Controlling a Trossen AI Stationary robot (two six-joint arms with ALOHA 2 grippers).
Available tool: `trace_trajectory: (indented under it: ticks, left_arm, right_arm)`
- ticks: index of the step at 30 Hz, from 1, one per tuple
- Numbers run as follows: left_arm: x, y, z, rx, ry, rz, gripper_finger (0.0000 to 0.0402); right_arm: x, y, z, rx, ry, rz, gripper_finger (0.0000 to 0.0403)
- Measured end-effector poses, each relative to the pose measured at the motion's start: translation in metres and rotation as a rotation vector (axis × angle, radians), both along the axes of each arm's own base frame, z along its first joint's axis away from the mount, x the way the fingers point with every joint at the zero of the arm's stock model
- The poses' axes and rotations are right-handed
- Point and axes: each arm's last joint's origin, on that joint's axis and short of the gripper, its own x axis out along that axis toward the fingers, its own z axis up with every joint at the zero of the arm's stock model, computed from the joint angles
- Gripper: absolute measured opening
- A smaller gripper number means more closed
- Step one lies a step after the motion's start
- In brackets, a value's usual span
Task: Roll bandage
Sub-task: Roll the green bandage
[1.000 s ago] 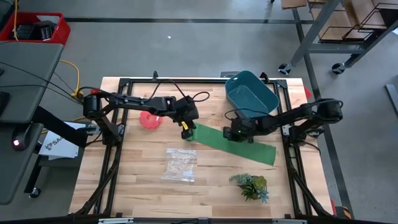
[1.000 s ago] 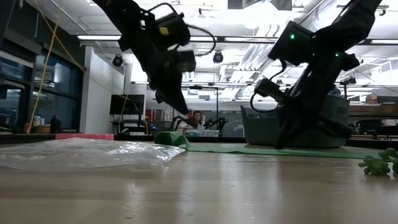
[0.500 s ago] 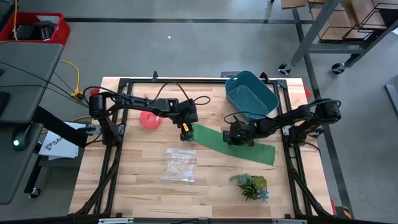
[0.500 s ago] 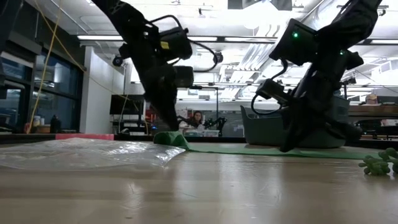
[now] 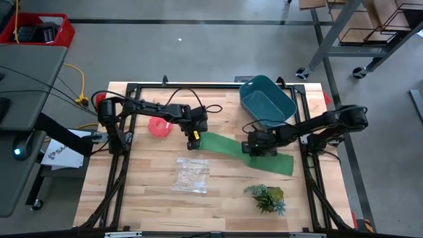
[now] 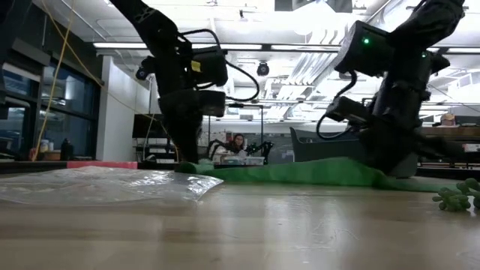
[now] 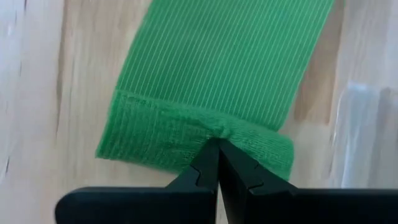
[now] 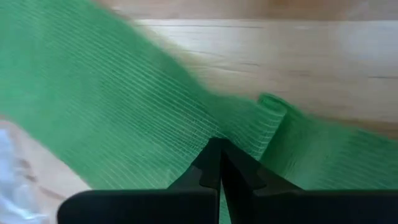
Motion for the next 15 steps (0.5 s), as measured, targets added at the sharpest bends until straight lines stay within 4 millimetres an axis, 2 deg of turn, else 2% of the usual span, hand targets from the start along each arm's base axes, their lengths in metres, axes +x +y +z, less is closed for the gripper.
trace_trajectory:
  ticks: [7,15]
  left_arm:
    - [-0.01,0.007,-0.002,-0.01,0.069,-0.015,0.0]
    - [-0.024,0.018,-0.005,0.035,0.187,-0.034,0.0]
  right_arm:
    - [-0.014,-0.001,0.006,-0.016,0.086,0.019,0.0]
    - [-0.015,-0.001,0.006,-0.017,0.1,0.018,0.0]
